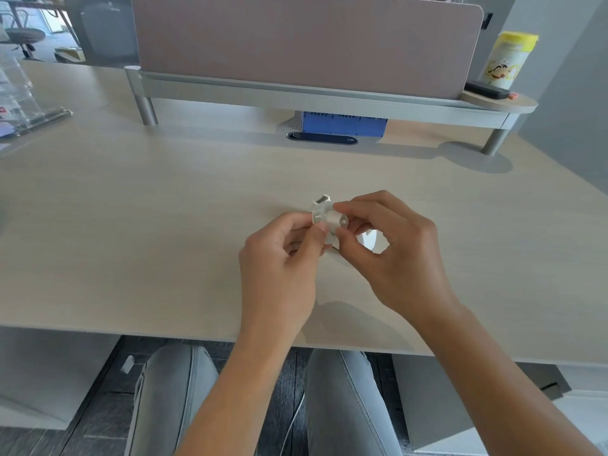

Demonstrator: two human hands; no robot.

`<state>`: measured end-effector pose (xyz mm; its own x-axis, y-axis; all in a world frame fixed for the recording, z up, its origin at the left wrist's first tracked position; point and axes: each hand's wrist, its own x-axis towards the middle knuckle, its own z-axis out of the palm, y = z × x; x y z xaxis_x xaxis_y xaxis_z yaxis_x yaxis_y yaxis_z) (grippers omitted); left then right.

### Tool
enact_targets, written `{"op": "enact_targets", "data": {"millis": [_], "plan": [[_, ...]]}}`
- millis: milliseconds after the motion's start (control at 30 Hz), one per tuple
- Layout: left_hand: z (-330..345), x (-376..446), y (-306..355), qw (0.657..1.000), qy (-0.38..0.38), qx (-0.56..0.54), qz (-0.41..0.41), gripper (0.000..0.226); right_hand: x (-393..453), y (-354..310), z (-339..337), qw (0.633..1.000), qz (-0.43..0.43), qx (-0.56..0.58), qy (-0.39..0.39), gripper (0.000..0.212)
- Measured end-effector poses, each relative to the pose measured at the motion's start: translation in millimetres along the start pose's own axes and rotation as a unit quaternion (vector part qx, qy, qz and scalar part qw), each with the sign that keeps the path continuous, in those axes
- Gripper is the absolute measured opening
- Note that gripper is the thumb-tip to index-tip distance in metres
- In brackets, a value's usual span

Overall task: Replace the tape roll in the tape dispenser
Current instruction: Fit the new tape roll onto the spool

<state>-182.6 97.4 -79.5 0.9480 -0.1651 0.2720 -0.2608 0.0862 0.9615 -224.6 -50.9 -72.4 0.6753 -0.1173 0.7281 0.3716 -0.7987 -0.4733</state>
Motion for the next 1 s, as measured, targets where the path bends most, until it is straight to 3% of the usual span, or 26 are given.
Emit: {"op": "enact_targets", "data": {"millis": [300, 433, 667, 1000], "plan": [[1.3, -3.4, -4.3, 1.0, 0.004, -0.01, -0.015, 0.013, -0.8, 7.3, -4.7, 0.998, -0.038, -0.012, -0.04, 0.026], [1.7, -3.4, -2.8, 0.999, 0.008, -0.037, -0.014, 0.013, -2.8, 6.5, -4.2, 0.996, 0.029, 0.076, -0.03, 0.031], [2.4, -3.1, -1.2, 0.999, -0.003, -0.045, -0.006, 0.012, -2.2, 2.4, -4.7, 0.952, 0.174, 0.252, -0.006, 0.022], [-2.3, 0.6, -4.4, 1.0, -0.001, -0.017, -0.001, 0.011, 3.6, -5.2, -3.9, 0.958, 0.184, 0.211, -0.064, 0.02]]}}
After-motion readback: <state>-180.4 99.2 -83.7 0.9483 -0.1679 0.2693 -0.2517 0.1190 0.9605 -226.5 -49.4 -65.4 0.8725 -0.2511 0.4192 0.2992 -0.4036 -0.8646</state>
